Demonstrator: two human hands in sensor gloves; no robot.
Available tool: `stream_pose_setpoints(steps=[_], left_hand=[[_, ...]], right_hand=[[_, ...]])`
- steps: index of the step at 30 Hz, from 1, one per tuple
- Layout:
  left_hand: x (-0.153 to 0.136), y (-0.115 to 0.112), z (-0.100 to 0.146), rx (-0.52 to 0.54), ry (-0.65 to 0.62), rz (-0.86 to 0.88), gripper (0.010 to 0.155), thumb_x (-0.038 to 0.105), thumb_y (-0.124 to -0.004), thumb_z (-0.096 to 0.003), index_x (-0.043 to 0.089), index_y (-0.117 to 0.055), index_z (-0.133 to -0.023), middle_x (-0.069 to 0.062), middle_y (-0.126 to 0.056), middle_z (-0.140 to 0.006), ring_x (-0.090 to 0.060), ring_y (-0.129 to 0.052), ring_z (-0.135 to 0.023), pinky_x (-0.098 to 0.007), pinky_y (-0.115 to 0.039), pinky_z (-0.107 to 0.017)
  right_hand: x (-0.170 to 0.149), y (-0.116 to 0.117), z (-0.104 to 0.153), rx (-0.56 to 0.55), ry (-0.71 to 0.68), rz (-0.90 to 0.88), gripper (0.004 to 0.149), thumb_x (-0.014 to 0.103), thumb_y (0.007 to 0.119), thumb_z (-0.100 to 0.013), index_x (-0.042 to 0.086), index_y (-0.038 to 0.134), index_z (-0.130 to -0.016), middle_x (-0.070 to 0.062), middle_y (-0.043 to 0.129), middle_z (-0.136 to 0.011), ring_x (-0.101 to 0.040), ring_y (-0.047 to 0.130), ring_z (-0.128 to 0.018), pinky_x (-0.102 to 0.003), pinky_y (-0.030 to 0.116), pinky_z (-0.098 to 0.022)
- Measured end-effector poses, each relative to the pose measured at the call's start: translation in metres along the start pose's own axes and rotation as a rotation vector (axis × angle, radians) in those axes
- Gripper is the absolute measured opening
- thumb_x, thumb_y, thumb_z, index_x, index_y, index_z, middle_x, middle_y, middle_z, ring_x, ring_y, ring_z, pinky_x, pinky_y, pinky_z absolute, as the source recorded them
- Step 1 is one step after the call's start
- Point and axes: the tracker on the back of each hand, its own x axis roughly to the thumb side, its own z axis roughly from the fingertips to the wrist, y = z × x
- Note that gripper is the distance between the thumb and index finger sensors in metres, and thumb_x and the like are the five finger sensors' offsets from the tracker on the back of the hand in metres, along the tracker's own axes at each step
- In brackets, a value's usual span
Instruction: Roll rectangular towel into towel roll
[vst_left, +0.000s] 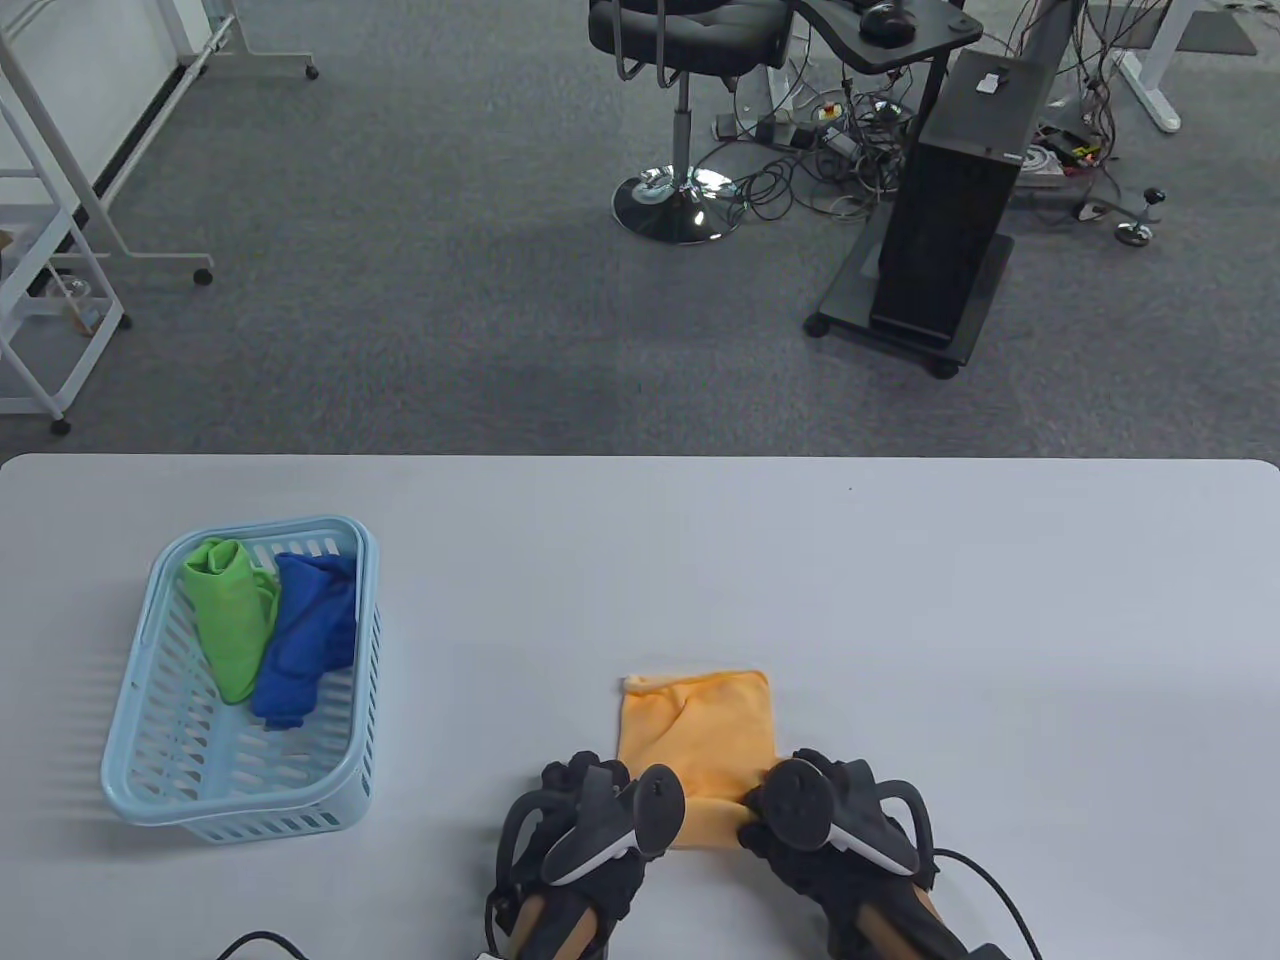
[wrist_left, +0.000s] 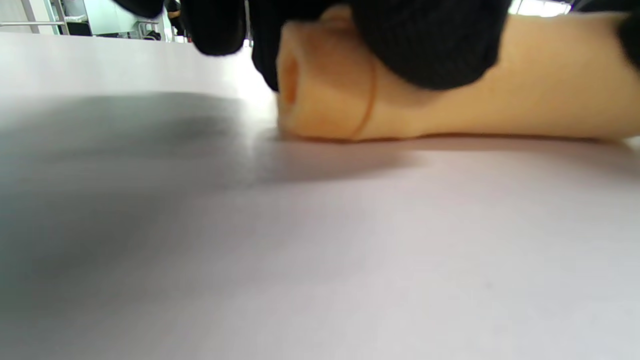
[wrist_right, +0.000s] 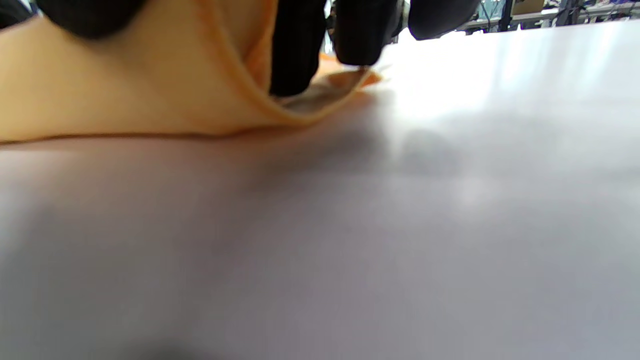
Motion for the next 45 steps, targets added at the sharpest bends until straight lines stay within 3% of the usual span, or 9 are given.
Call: stream_pose_setpoints(steps=[5,8,11,15,19,21,26,33,45], left_hand=[[0.001,0.001,0.002,-0.054,-0.015,0.014,0.063,0.046,-0.066,-0.0358,0.015,-0.083,-0.087,-0.013,-0.067,-0.101,-0.045,-0.05,-0.101,-0.067,-0.04,-0.071],[-0.001,-0.001,0.0,-0.099,-0.012,0.061,0.062,0.047,-0.061,-0.0375,0.016,-0.086,-0.085,-0.015,-0.064,-0.102,-0.045,-0.047,-0.101,-0.068,-0.037,-0.071],[-0.003,-0.001,-0.002,-0.087,-0.005,0.075,0.061,0.047,-0.06,-0.0382,0.017,-0.09,-0.082,-0.016,-0.065,-0.102,-0.045,-0.049,-0.1,-0.068,-0.038,-0.071],[-0.007,0.001,-0.004,-0.092,0.014,0.108,0.06,0.05,-0.062,-0.0399,0.017,-0.095,-0.077,-0.017,-0.067,-0.101,-0.045,-0.05,-0.1,-0.068,-0.039,-0.071],[-0.013,0.001,-0.001,-0.032,0.043,0.114,0.061,0.055,-0.066,-0.0389,0.019,-0.093,-0.08,-0.017,-0.067,-0.102,-0.046,-0.051,-0.1,-0.068,-0.039,-0.07],[-0.015,0.002,0.0,-0.008,0.055,0.117,0.064,0.056,-0.067,-0.0385,0.019,-0.072,-0.091,-0.016,-0.058,-0.104,-0.045,-0.048,-0.1,-0.068,-0.038,-0.07],[-0.012,0.017,0.009,0.157,0.028,0.131,0.045,0.045,-0.074,-0.0415,0.029,-0.07,-0.084,-0.013,-0.053,-0.102,-0.043,-0.046,-0.1,-0.068,-0.037,-0.071],[-0.005,0.006,0.006,0.018,-0.051,0.061,0.072,0.061,-0.075,-0.0325,0.037,-0.063,-0.099,-0.015,-0.049,-0.108,-0.046,-0.039,-0.103,-0.069,-0.032,-0.072],[0.0,-0.001,0.001,-0.054,-0.079,-0.002,0.083,0.057,-0.085,-0.0291,0.025,-0.062,-0.101,-0.014,-0.052,-0.107,-0.047,-0.039,-0.103,-0.07,-0.032,-0.071]], right_hand=[[-0.002,-0.004,0.001,-0.004,0.005,-0.028,0.062,0.055,0.06,-0.031,0.02,0.092,-0.071,-0.006,0.07,-0.089,-0.035,0.059,-0.095,-0.062,0.047,-0.069],[-0.002,-0.005,0.002,-0.012,0.027,-0.038,0.064,0.055,0.067,-0.03,0.022,0.082,-0.083,-0.007,0.062,-0.093,-0.036,0.052,-0.096,-0.063,0.042,-0.069],[0.001,-0.007,0.003,-0.051,-0.009,-0.099,0.064,0.045,0.076,-0.031,0.031,0.06,-0.092,-0.006,0.048,-0.098,-0.035,0.045,-0.099,-0.062,0.037,-0.072],[0.006,-0.006,0.004,-0.13,-0.025,-0.126,0.051,0.034,0.077,-0.032,0.028,0.067,-0.082,-0.005,0.051,-0.096,-0.033,0.05,-0.097,-0.063,0.037,-0.071],[0.006,-0.005,0.003,-0.083,-0.015,-0.033,0.054,0.044,0.071,-0.032,0.029,0.073,-0.085,-0.007,0.054,-0.098,-0.034,0.053,-0.097,-0.063,0.041,-0.07],[0.004,-0.006,0.003,-0.063,-0.02,-0.073,0.062,0.051,0.073,-0.029,0.027,0.075,-0.087,-0.009,0.054,-0.099,-0.036,0.053,-0.097,-0.064,0.042,-0.07],[0.001,-0.004,0.002,-0.005,0.001,-0.031,0.069,0.051,0.078,-0.027,0.027,0.071,-0.091,-0.011,0.052,-0.101,-0.038,0.052,-0.098,-0.065,0.041,-0.07],[0.004,0.0,0.002,0.042,0.002,0.02,0.079,0.053,0.08,-0.025,0.026,0.063,-0.097,-0.012,0.049,-0.102,-0.038,0.05,-0.098,-0.065,0.04,-0.07],[0.006,0.003,-0.002,0.058,0.039,0.042,0.074,0.046,0.08,-0.029,0.026,0.06,-0.098,-0.011,0.051,-0.101,-0.038,0.052,-0.098,-0.065,0.041,-0.07]])
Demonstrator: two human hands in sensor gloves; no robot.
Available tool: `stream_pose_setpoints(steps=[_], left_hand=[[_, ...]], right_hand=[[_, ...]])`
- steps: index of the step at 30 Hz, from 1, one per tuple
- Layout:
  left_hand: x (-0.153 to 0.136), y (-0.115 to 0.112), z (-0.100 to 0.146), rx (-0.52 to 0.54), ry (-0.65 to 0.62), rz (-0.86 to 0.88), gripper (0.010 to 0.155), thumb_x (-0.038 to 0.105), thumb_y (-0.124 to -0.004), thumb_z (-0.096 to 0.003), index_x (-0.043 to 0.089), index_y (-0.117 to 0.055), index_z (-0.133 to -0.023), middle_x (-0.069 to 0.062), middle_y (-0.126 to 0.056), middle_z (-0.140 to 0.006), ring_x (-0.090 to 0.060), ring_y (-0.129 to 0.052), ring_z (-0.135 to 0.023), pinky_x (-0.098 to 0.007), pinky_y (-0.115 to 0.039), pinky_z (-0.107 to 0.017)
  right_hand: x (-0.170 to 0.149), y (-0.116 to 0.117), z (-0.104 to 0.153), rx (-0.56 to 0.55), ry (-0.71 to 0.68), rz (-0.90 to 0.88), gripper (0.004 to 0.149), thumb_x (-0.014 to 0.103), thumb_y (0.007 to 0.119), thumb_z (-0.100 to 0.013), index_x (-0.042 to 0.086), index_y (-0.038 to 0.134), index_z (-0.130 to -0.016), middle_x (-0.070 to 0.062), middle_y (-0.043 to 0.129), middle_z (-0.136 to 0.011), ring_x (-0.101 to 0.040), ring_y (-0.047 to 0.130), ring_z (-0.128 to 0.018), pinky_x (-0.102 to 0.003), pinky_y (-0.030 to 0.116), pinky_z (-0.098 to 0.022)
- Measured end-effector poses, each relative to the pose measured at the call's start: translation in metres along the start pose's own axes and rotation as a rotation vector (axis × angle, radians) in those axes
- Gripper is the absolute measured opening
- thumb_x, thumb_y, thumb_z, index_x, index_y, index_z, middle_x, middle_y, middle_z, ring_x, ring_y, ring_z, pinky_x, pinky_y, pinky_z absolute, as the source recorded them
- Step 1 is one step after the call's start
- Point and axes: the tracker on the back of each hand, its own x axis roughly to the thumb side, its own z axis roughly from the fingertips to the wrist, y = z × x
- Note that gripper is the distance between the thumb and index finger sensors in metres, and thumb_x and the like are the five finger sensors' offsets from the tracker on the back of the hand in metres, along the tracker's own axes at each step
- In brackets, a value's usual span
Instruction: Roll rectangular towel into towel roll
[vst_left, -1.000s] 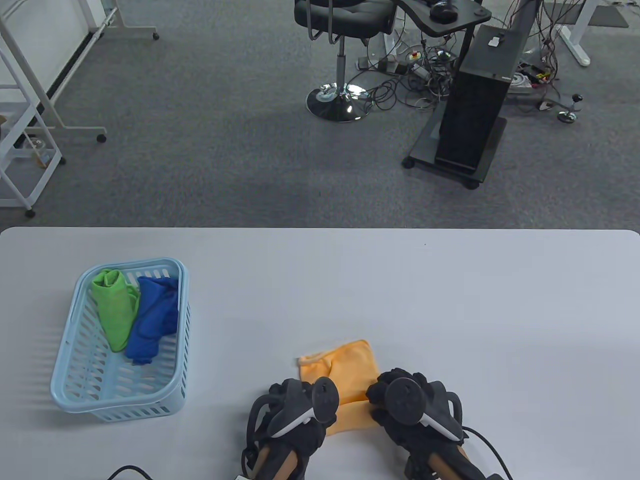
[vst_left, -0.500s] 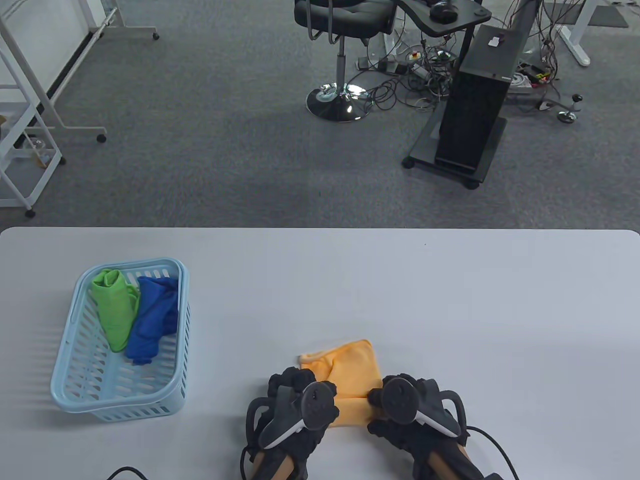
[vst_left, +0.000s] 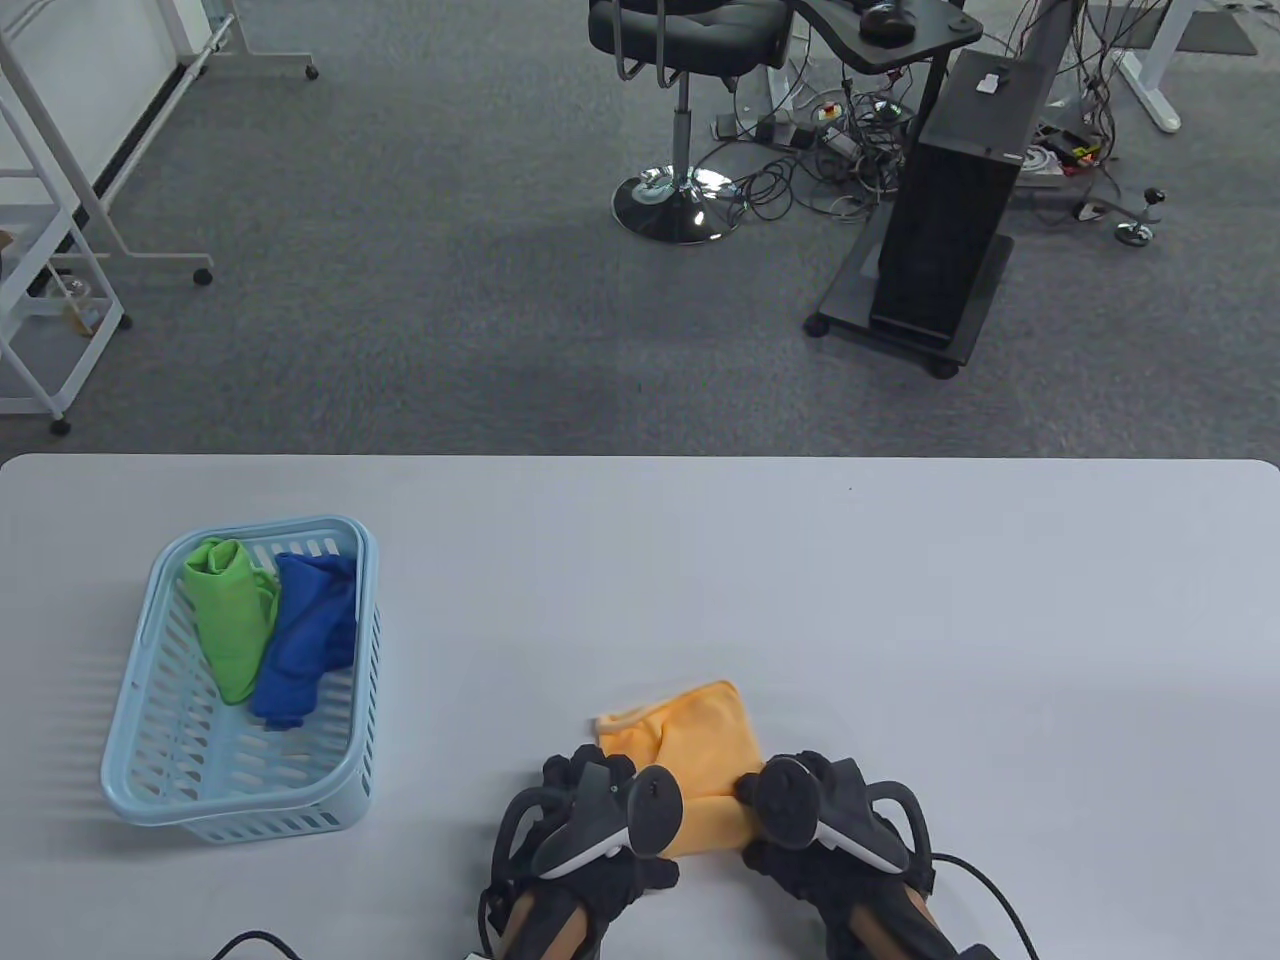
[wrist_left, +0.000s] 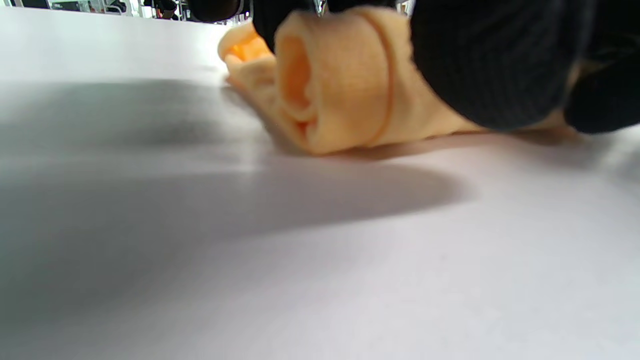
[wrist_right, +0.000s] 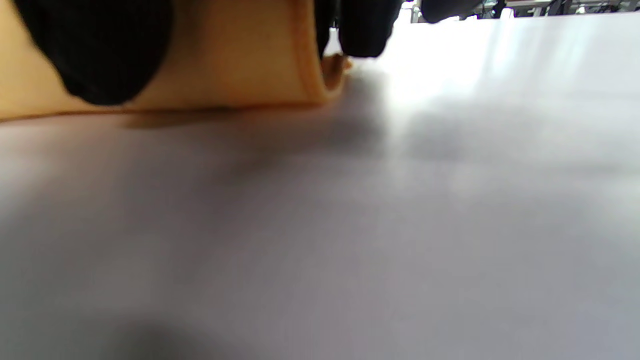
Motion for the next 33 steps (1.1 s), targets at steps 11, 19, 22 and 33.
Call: stream_pose_setpoints(steps=[11,19,22,33], left_hand=[[-0.006,0.0,-0.003,0.016,0.033,0.068,0.067,0.052,-0.062,-0.0346,0.027,-0.083,-0.093,-0.015,-0.065,-0.1,-0.046,-0.046,-0.101,-0.068,-0.036,-0.07],[-0.008,-0.002,-0.007,-0.04,0.043,0.097,0.064,0.052,-0.057,-0.0342,0.025,-0.088,-0.083,-0.014,-0.066,-0.096,-0.046,-0.045,-0.1,-0.068,-0.034,-0.07],[-0.009,-0.004,-0.005,-0.045,0.044,0.112,0.064,0.053,-0.057,-0.0348,0.026,-0.085,-0.086,-0.015,-0.065,-0.097,-0.046,-0.044,-0.1,-0.068,-0.034,-0.07],[-0.007,0.003,-0.001,0.079,0.051,0.087,0.049,0.04,-0.064,-0.0431,0.043,-0.059,-0.092,-0.011,-0.054,-0.1,-0.043,-0.044,-0.101,-0.067,-0.035,-0.071]], right_hand=[[-0.012,-0.008,0.001,0.019,-0.036,-0.16,0.066,0.054,0.066,-0.03,0.017,0.085,-0.081,-0.009,0.061,-0.097,-0.037,0.054,-0.097,-0.066,0.041,-0.069],[-0.005,-0.01,0.005,-0.019,-0.069,-0.174,0.073,0.048,0.077,-0.029,0.026,0.055,-0.095,-0.009,0.044,-0.102,-0.035,0.047,-0.099,-0.064,0.038,-0.072],[-0.005,-0.005,0.003,0.042,-0.069,-0.125,0.075,0.048,0.079,-0.029,0.026,0.055,-0.097,-0.009,0.045,-0.103,-0.037,0.047,-0.099,-0.064,0.038,-0.071],[0.001,-0.004,0.003,0.026,-0.056,-0.018,0.067,0.046,0.071,-0.031,0.025,0.068,-0.095,-0.008,0.055,-0.101,-0.036,0.053,-0.098,-0.064,0.042,-0.071]])
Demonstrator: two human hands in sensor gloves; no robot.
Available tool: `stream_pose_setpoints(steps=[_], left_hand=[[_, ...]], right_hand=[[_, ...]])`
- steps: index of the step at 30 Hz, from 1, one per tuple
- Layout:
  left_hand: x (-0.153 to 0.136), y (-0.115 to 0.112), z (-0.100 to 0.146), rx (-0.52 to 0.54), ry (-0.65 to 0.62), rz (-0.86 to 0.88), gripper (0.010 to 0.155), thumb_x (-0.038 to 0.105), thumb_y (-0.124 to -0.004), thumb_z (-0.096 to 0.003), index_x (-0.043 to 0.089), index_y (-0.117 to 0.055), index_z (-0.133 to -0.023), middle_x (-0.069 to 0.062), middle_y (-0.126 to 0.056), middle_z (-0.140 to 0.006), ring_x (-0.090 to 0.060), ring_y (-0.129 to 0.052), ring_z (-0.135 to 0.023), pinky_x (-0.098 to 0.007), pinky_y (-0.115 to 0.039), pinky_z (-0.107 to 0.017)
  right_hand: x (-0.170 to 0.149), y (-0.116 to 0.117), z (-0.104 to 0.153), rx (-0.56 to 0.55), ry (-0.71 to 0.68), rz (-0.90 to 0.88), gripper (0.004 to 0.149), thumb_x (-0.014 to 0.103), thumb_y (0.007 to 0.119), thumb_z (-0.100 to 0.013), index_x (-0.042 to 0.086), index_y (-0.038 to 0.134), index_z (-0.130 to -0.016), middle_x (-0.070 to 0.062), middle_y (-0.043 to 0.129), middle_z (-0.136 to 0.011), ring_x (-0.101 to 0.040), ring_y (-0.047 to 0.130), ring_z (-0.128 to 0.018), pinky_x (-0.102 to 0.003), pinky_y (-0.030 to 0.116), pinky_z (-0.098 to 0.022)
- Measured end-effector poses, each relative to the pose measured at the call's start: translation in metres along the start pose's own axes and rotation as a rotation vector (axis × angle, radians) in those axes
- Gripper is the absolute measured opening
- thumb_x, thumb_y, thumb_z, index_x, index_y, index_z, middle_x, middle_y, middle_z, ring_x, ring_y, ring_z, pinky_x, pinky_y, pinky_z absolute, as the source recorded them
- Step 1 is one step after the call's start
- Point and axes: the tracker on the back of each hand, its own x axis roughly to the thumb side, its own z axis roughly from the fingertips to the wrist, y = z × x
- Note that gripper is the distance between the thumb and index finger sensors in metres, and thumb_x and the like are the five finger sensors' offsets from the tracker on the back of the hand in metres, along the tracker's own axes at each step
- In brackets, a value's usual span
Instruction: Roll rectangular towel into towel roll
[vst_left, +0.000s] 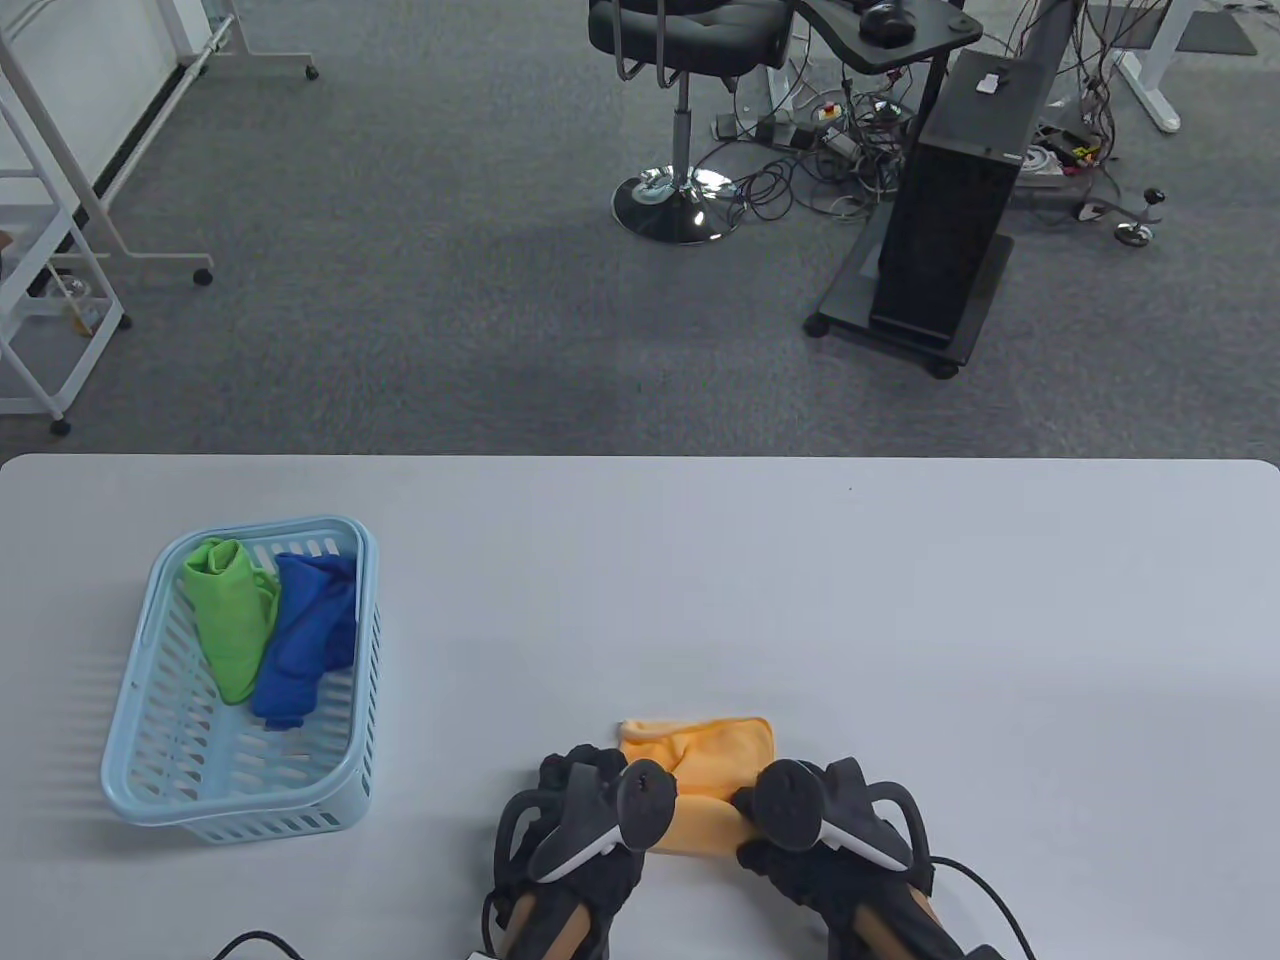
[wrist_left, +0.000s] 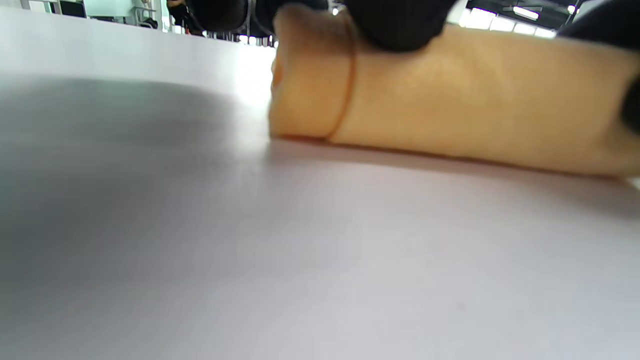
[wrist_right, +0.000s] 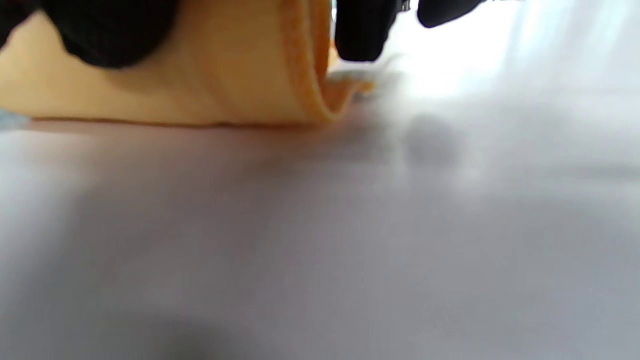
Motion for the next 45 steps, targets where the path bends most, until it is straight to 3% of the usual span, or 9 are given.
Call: stream_pose_setpoints(steps=[5,12,16,19,24,31,37,42,45], left_hand=[[-0.004,0.002,0.004,0.001,-0.043,0.072,0.071,0.06,-0.073,-0.0332,0.04,-0.061,-0.101,-0.015,-0.056,-0.103,-0.046,-0.042,-0.102,-0.069,-0.034,-0.071],[0.002,-0.006,-0.003,-0.08,0.007,-0.07,0.082,0.054,-0.083,-0.0333,0.047,-0.042,-0.105,-0.013,-0.055,-0.105,-0.046,-0.042,-0.103,-0.068,-0.036,-0.071],[0.006,-0.006,-0.006,-0.061,0.041,-0.107,0.079,0.049,-0.082,-0.0362,0.048,-0.043,-0.104,-0.014,-0.058,-0.103,-0.045,-0.045,-0.102,-0.068,-0.038,-0.071],[0.007,-0.005,-0.007,-0.008,0.076,-0.125,0.069,0.044,-0.08,-0.0385,0.046,-0.052,-0.102,-0.013,-0.063,-0.101,-0.045,-0.049,-0.102,-0.068,-0.041,-0.071],[0.008,-0.003,-0.007,-0.002,0.07,-0.099,0.063,0.04,-0.077,-0.0379,0.039,-0.063,-0.099,-0.013,-0.064,-0.1,-0.044,-0.049,-0.102,-0.068,-0.041,-0.071],[0.005,-0.002,-0.004,-0.051,0.055,-0.054,0.062,0.039,-0.071,-0.0386,0.03,-0.067,-0.1,-0.014,-0.059,-0.103,-0.045,-0.044,-0.103,-0.068,-0.038,-0.071],[0.009,0.001,0.0,-0.093,0.003,-0.008,0.062,0.039,-0.065,-0.04,0.021,-0.07,-0.099,-0.016,-0.058,-0.104,-0.047,-0.042,-0.103,-0.069,-0.036,-0.07],[0.014,0.004,0.008,0.001,-0.061,-0.079,0.068,0.04,-0.067,-0.0424,0.033,-0.045,-0.106,-0.017,-0.046,-0.109,-0.046,-0.04,-0.103,-0.068,-0.036,-0.07],[0.015,0.004,0.007,-0.012,-0.076,-0.073,0.07,0.047,-0.068,-0.0401,0.034,-0.048,-0.106,-0.018,-0.044,-0.11,-0.047,-0.037,-0.103,-0.069,-0.033,-0.07]], right_hand=[[-0.005,-0.002,0.0,0.003,-0.003,-0.039,0.065,0.049,0.065,-0.032,0.023,0.075,-0.091,-0.009,0.059,-0.099,-0.036,0.055,-0.098,-0.064,0.043,-0.07],[-0.004,-0.004,0.001,0.027,-0.003,-0.04,0.067,0.054,0.064,-0.032,0.02,0.08,-0.088,-0.009,0.064,-0.098,-0.036,0.059,-0.097,-0.064,0.047,-0.069],[-0.004,-0.006,0.002,0.039,0.004,-0.042,0.072,0.055,0.068,-0.031,0.019,0.075,-0.093,-0.011,0.058,-0.101,-0.037,0.057,-0.097,-0.063,0.046,-0.07],[0.0,-0.007,0.006,0.041,-0.019,-0.055,0.084,0.054,0.071,-0.031,0.017,0.048,-0.104,-0.013,0.048,-0.103,-0.037,0.055,-0.098,-0.062,0.047,-0.07],[0.005,-0.009,0.01,0.009,-0.035,-0.026,0.088,0.052,0.075,-0.029,0.019,0.04,-0.103,-0.012,0.042,-0.104,-0.036,0.053,-0.099,-0.063,0.045,-0.071],[0.001,-0.001,0.001,-0.007,-0.016,-0.015,0.077,0.05,0.075,-0.029,0.021,0.056,-0.098,-0.01,0.052,-0.101,-0.035,0.06,-0.096,-0.062,0.049,-0.07],[-0.006,0.001,-0.002,0.01,-0.017,-0.042,0.065,0.046,0.064,-0.033,0.023,0.07,-0.094,-0.008,0.06,-0.098,-0.034,0.064,-0.095,-0.062,0.051,-0.069],[-0.009,0.0,-0.002,0.035,0.002,-0.068,0.063,0.046,0.061,-0.034,0.021,0.078,-0.089,-0.007,0.062,-0.097,-0.034,0.061,-0.096,-0.062,0.05,-0.069],[-0.011,0.0,-0.002,0.045,0.02,-0.086,0.063,0.048,0.061,-0.034,0.022,0.079,-0.089,-0.008,0.061,-0.097,-0.034,0.059,-0.096,-0.063,0.049,-0.069]])
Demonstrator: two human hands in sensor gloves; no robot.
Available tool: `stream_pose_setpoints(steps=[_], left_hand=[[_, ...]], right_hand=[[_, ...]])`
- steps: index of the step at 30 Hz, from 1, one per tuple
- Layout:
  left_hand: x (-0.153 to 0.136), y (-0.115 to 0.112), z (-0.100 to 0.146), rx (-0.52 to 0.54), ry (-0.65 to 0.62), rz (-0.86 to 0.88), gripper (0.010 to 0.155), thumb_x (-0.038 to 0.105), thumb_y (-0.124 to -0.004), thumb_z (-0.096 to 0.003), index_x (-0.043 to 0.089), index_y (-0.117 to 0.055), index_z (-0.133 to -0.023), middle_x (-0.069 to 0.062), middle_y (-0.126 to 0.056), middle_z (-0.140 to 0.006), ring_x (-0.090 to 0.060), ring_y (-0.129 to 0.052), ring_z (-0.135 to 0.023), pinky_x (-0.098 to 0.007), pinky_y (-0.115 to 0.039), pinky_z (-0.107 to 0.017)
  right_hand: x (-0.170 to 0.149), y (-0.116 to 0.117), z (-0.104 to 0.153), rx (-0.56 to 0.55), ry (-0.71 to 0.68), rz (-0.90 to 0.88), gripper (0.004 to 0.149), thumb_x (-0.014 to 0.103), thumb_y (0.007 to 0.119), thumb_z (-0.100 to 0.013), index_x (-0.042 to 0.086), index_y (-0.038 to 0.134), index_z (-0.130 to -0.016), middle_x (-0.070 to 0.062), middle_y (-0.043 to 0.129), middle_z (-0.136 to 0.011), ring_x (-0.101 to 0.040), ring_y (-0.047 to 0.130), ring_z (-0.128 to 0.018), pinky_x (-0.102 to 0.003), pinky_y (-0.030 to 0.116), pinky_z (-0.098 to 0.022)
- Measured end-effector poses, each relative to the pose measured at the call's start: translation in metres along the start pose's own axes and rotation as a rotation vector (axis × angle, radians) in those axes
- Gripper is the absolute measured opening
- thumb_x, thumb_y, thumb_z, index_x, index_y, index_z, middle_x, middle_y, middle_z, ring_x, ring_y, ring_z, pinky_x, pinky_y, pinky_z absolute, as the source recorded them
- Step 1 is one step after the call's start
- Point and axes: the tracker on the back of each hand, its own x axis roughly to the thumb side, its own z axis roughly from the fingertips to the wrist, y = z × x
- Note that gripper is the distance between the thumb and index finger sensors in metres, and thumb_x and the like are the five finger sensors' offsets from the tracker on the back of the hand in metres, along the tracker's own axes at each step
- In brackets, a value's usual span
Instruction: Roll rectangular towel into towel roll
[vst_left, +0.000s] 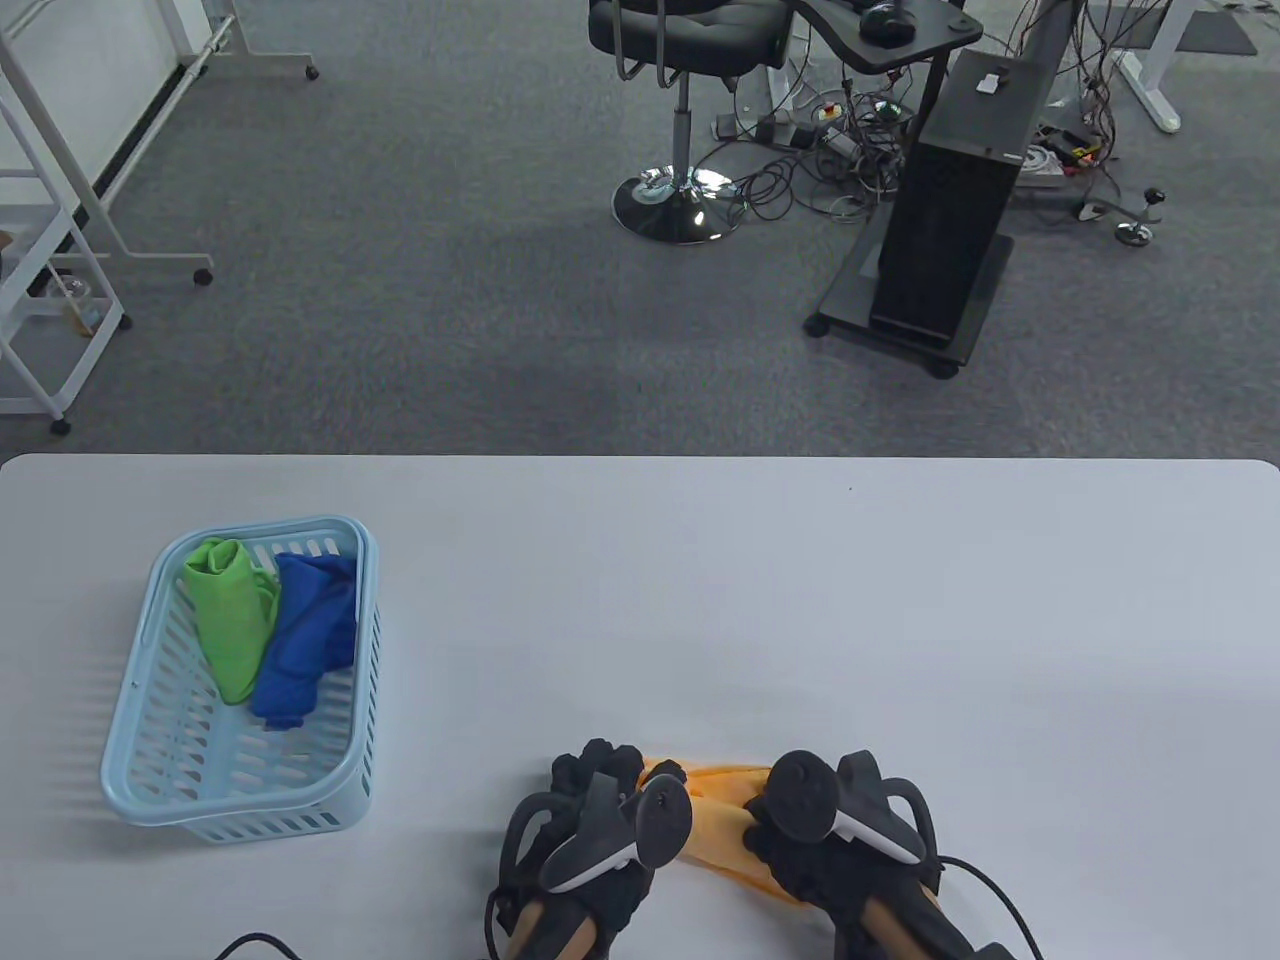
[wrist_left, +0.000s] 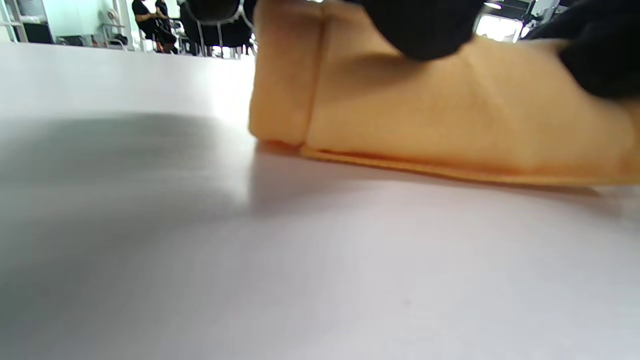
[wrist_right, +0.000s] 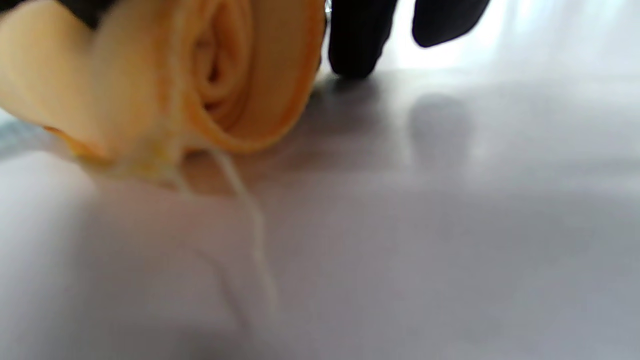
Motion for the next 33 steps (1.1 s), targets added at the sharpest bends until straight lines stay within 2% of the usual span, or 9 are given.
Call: stream_pose_setpoints(steps=[4,6,9,16,20,22,26,29,33], left_hand=[[0.002,-0.01,-0.007,-0.101,0.027,-0.106,0.083,0.056,-0.078,-0.0345,0.036,-0.044,-0.108,-0.016,-0.043,-0.112,-0.047,-0.034,-0.105,-0.069,-0.032,-0.071],[0.003,-0.013,-0.012,-0.113,0.05,-0.135,0.079,0.052,-0.078,-0.0364,0.035,-0.046,-0.106,-0.016,-0.046,-0.111,-0.047,-0.036,-0.105,-0.069,-0.034,-0.071],[0.001,-0.014,-0.015,-0.088,0.045,-0.073,0.073,0.049,-0.076,-0.0373,0.03,-0.055,-0.104,-0.017,-0.051,-0.109,-0.047,-0.039,-0.104,-0.068,-0.036,-0.071],[-0.001,-0.011,-0.011,-0.159,0.008,-0.039,0.071,0.051,-0.067,-0.0374,0.022,-0.063,-0.103,-0.018,-0.05,-0.109,-0.047,-0.034,-0.104,-0.068,-0.033,-0.071],[0.0,-0.01,-0.007,-0.154,-0.018,-0.026,0.074,0.053,-0.07,-0.0372,0.018,-0.065,-0.103,-0.017,-0.049,-0.11,-0.047,-0.034,-0.105,-0.068,-0.033,-0.071],[0.0,-0.008,-0.005,-0.112,-0.02,-0.035,0.08,0.053,-0.072,-0.0372,0.023,-0.053,-0.109,-0.018,-0.044,-0.112,-0.047,-0.033,-0.105,-0.068,-0.033,-0.071],[0.0,-0.002,-0.003,-0.025,-0.046,-0.01,0.072,0.046,-0.075,-0.0399,0.043,-0.044,-0.105,-0.017,-0.04,-0.113,-0.045,-0.033,-0.105,-0.068,-0.033,-0.071],[0.001,-0.003,-0.002,0.033,-0.145,0.035,0.072,0.056,-0.073,-0.0344,0.04,-0.056,-0.103,-0.016,-0.048,-0.111,-0.045,-0.039,-0.105,-0.069,-0.036,-0.07],[-0.001,-0.008,-0.007,-0.039,-0.142,0.034,0.08,0.063,-0.074,-0.0292,0.04,-0.055,-0.104,-0.017,-0.049,-0.112,-0.047,-0.037,-0.105,-0.07,-0.034,-0.07]], right_hand=[[-0.001,0.001,0.001,0.012,0.015,0.037,0.071,0.052,0.063,-0.033,0.023,0.065,-0.098,-0.011,0.05,-0.102,-0.036,0.053,-0.098,-0.063,0.045,-0.07],[0.0,-0.005,0.002,-0.034,0.017,-0.001,0.078,0.051,0.067,-0.033,0.02,0.046,-0.102,-0.011,0.04,-0.104,-0.036,0.047,-0.1,-0.063,0.042,-0.071],[0.004,-0.012,0.005,-0.116,-0.023,-0.065,0.076,0.047,0.073,-0.032,0.021,0.047,-0.098,-0.009,0.039,-0.103,-0.035,0.046,-0.1,-0.063,0.04,-0.072],[0.011,0.01,0.001,0.057,-0.003,0.161,0.085,0.048,0.078,-0.03,0.024,0.04,-0.102,-0.01,0.038,-0.104,-0.037,0.042,-0.101,-0.063,0.039,-0.072],[0.016,0.008,0.003,0.002,-0.019,0.142,0.077,0.043,0.078,-0.03,0.021,0.052,-0.099,-0.011,0.044,-0.102,-0.037,0.046,-0.1,-0.063,0.041,-0.071],[0.017,0.007,0.004,-0.019,-0.029,0.127,0.073,0.043,0.077,-0.03,0.017,0.06,-0.096,-0.01,0.047,-0.101,-0.037,0.048,-0.099,-0.063,0.043,-0.071],[0.013,0.004,0.004,0.022,-0.038,0.06,0.071,0.048,0.072,-0.031,0.014,0.068,-0.093,-0.012,0.047,-0.101,-0.038,0.045,-0.099,-0.063,0.042,-0.07],[0.009,0.003,0.005,0.094,-0.057,0.006,0.071,0.049,0.07,-0.032,0.012,0.07,-0.093,-0.013,0.044,-0.103,-0.039,0.04,-0.1,-0.064,0.038,-0.071],[0.007,0.005,0.008,0.166,-0.075,-0.071,0.073,0.051,0.065,-0.034,0.006,0.071,-0.09,-0.014,0.042,-0.103,-0.041,0.034,-0.1,-0.064,0.035,-0.071]])
